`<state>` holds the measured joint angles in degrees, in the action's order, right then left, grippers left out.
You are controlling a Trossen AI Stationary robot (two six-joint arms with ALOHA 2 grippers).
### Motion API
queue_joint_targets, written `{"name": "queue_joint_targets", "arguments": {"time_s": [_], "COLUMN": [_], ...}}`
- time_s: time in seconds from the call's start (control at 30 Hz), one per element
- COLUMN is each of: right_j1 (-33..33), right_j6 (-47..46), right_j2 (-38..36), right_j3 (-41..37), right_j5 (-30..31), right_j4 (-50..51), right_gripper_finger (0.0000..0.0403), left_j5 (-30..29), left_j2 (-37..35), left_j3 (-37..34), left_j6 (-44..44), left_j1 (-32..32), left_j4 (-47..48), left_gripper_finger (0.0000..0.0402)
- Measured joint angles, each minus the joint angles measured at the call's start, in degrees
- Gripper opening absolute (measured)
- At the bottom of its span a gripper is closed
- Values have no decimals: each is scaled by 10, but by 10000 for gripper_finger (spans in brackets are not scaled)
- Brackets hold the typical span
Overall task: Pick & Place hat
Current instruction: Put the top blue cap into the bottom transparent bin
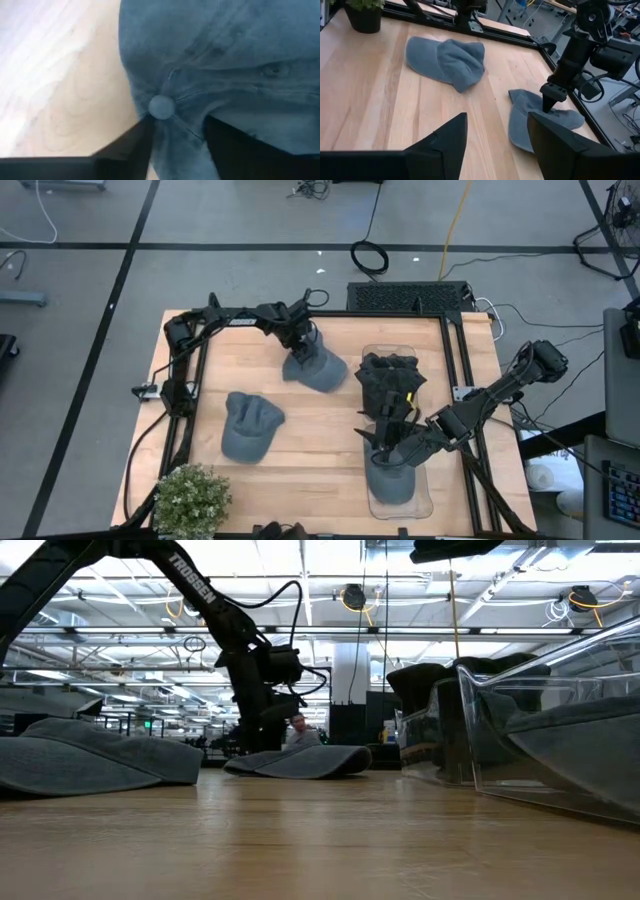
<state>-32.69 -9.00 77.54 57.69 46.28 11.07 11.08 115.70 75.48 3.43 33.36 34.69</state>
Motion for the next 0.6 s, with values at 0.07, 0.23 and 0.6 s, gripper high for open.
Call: {"name": "queue_joint_targets", "arguments": {"time_s": [0.07,0.23,0.6], "right_j1": [0,0,1], "right_j6": [1,3,-4], "right_j2": [0,0,-4], "right_j3": [0,0,0], "right_j5": [0,0,0], "right_j4": [0,-1,-1], "right_gripper_finger": [196,193,181], "left_j5": [19,69,70], "left_j2": [-2,-8,-222], "left_j3": [-1,-3,-4], "left_j6": [0,-12,-60], "left_j1": [-2,-4,-39], "left_j4": [5,14,60], "left_gripper_finger": [129,16,4]}}
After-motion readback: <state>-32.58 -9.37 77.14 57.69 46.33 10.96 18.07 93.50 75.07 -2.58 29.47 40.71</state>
